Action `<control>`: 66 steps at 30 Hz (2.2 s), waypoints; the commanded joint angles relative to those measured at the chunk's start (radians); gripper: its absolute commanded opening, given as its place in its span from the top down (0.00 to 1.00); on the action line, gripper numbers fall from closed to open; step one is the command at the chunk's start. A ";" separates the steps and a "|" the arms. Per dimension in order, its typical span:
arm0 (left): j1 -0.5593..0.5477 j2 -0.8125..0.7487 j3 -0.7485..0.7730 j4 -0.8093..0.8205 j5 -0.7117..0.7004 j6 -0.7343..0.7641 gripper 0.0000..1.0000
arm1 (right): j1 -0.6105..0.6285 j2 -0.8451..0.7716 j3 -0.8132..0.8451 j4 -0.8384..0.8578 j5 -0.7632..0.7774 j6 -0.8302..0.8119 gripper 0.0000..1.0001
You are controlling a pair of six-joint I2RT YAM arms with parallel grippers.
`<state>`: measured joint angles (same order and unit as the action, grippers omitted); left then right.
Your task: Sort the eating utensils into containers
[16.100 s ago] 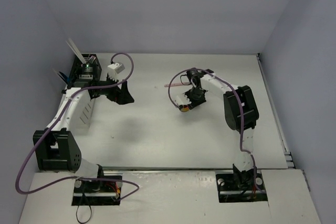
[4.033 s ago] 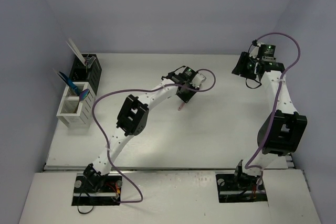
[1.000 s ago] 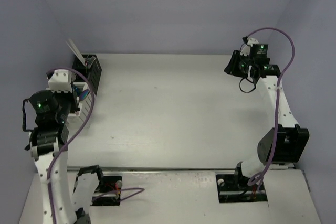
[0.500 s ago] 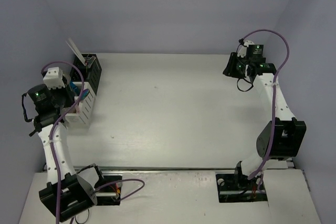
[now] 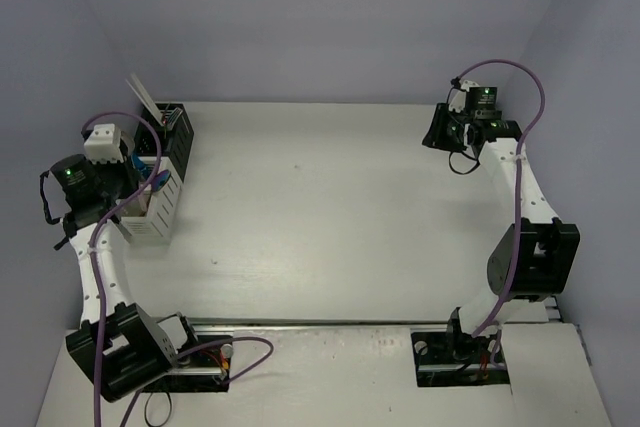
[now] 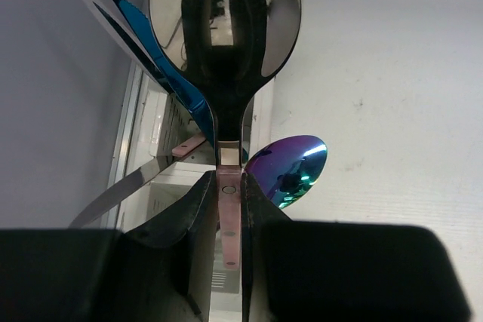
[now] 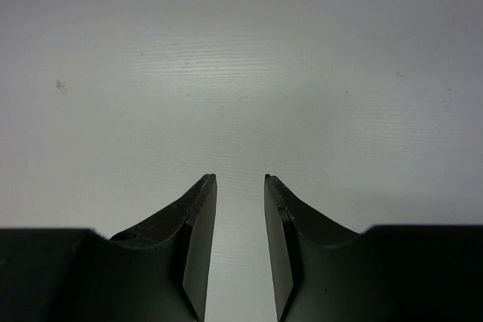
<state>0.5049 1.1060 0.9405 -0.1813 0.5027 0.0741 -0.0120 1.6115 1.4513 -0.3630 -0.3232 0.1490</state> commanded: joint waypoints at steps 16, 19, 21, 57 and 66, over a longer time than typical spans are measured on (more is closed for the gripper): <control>0.044 0.159 0.141 -0.122 0.327 0.393 0.95 | 0.006 -0.009 -0.027 0.075 -0.100 -0.023 0.71; 0.051 0.180 0.150 -0.151 0.351 0.397 0.87 | 0.006 -0.010 -0.030 0.075 -0.113 -0.033 0.71; 0.065 0.194 0.156 -0.174 0.375 0.389 0.80 | 0.006 -0.011 -0.034 0.075 -0.124 -0.036 0.70; -0.582 0.244 0.355 -0.568 -0.068 -0.009 0.07 | 0.276 -0.176 -0.101 0.057 0.251 -0.244 0.01; -0.582 0.203 0.288 -0.511 -0.151 -0.041 0.07 | 0.276 -0.205 -0.171 0.086 0.284 -0.256 0.00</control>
<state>-0.0731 1.3518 1.2129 -0.7663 0.4015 0.0750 0.2672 1.4548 1.2909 -0.3294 -0.0826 -0.0898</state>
